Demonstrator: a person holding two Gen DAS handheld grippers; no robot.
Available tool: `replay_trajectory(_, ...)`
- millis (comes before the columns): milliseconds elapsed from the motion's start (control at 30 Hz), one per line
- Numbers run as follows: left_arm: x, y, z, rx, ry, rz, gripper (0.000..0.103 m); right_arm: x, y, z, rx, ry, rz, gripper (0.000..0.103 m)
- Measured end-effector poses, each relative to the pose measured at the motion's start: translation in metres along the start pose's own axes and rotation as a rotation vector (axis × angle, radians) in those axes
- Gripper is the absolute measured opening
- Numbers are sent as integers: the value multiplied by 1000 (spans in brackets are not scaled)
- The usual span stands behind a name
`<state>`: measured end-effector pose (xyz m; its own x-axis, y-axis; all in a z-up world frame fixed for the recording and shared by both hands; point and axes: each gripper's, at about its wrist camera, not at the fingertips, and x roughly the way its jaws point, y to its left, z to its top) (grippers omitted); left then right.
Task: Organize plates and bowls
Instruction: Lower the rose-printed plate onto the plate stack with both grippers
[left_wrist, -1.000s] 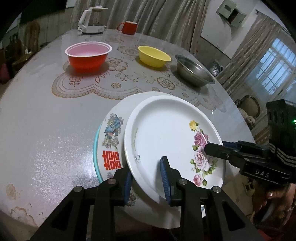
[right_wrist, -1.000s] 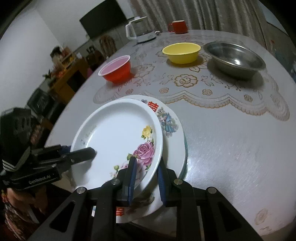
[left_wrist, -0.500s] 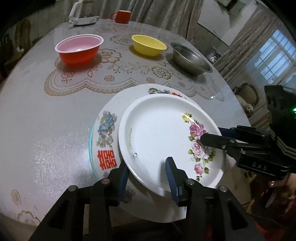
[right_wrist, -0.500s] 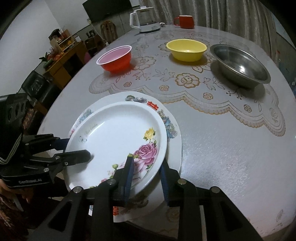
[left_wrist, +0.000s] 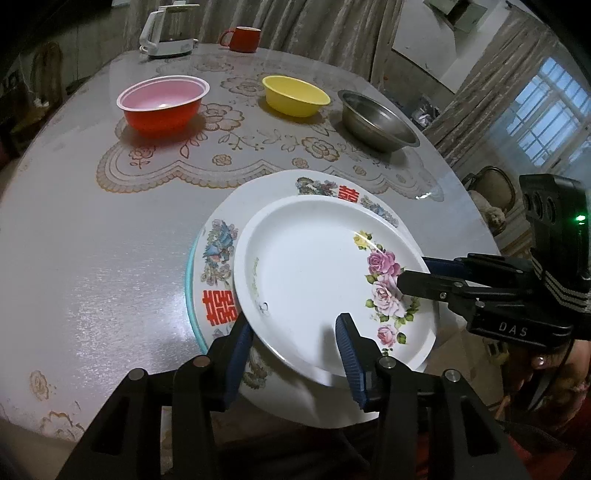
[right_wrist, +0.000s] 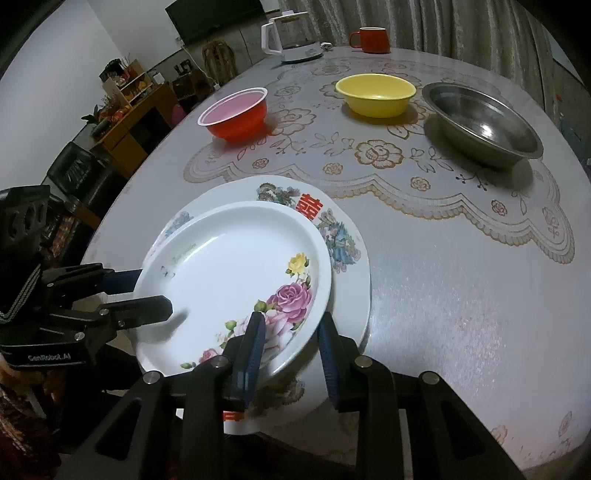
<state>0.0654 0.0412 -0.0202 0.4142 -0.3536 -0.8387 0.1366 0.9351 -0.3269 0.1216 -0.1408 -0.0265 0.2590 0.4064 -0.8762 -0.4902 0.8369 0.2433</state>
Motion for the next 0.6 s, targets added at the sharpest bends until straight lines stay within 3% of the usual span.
replay_trajectory(267, -5, -6, -4, 55, -7, 72, 46, -6, -5, -4, 18, -14, 10, 29)
replay_trajectory(500, -6, -4, -6, 40, -15, 49, 45, -6, -5, -7, 30, -29, 33, 29)
replay_trajectory(600, -2, -9, -7, 55, -26, 73, 46, -7, -3, -8, 27, -39, 22, 29)
